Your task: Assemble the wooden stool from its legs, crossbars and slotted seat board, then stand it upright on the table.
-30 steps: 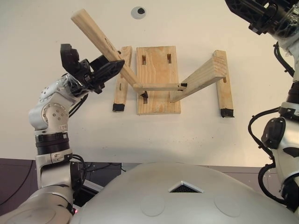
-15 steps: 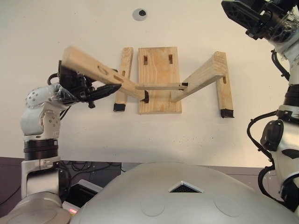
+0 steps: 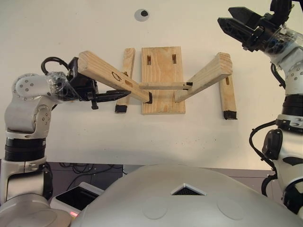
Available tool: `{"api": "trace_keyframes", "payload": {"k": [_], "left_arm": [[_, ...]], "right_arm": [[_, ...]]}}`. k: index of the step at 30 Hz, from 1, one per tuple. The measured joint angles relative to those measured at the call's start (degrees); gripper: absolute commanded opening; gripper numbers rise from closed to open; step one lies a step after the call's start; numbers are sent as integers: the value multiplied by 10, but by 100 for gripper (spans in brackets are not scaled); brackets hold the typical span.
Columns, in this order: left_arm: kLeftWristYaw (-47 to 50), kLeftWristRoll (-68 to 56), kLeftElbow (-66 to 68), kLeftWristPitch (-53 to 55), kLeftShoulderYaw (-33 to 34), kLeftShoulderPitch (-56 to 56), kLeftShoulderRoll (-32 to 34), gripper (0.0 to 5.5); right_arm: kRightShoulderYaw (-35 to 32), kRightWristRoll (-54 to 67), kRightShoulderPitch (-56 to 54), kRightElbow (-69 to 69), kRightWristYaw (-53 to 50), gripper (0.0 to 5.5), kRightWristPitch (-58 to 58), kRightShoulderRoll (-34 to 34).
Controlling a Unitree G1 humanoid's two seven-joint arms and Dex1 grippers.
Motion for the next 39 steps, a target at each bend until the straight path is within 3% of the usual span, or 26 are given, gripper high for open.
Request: {"api": "trace_keyframes", "payload": {"k": [31, 39], "left_arm": [[31, 89, -42, 54, -158, -150, 37, 201], [30, 89, 40, 41, -210, -172, 22, 201]], "right_arm": [[1, -6, 53, -28, -26, 356, -3, 18], [10, -6, 53, -28, -24, 356, -1, 19]]}}
